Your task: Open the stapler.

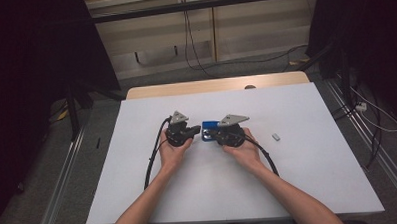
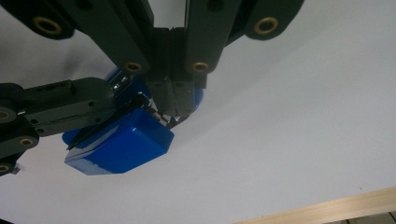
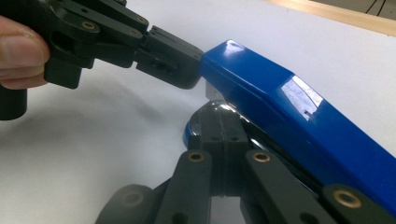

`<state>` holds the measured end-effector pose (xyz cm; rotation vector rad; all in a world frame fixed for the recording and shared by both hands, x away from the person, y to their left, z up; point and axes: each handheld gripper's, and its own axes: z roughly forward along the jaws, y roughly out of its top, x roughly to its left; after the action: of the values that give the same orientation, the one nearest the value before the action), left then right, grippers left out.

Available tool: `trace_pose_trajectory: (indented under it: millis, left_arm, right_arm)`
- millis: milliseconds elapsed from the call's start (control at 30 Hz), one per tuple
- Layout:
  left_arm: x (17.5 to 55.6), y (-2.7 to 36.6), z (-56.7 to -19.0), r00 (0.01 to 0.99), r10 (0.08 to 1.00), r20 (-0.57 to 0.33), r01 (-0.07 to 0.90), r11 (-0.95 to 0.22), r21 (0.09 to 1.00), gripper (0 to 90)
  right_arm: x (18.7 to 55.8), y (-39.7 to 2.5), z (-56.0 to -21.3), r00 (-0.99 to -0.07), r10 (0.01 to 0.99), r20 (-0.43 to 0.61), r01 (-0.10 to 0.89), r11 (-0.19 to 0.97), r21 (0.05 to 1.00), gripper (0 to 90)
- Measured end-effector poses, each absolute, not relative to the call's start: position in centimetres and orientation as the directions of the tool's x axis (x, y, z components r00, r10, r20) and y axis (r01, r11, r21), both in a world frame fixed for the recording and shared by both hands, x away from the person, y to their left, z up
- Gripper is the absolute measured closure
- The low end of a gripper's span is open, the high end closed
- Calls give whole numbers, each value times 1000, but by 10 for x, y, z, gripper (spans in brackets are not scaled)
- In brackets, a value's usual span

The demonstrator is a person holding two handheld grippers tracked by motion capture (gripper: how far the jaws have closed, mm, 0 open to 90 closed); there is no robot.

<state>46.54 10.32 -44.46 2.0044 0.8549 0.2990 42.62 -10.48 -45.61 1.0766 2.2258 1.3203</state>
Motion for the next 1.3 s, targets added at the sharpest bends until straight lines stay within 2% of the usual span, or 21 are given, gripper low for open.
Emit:
trace_pose_trajectory:
  millis: [633, 767, 1300]
  left_arm:
    - [465, 97, -447, 749, 655, -103, 445, -381, 811, 900]
    - [465, 96, -448, 752, 654, -77, 434, -404, 805, 900]
    - [464, 95, -444, 752, 654, -82, 426, -388, 817, 900]
  right_arm:
    - [428, -100, -457, -642, 764, 59, 454, 317, 833, 900]
    - [428, -100, -457, -643, 763, 56, 452, 319, 833, 900]
    - [428, -100, -456, -645, 763, 48, 449, 328, 831, 900]
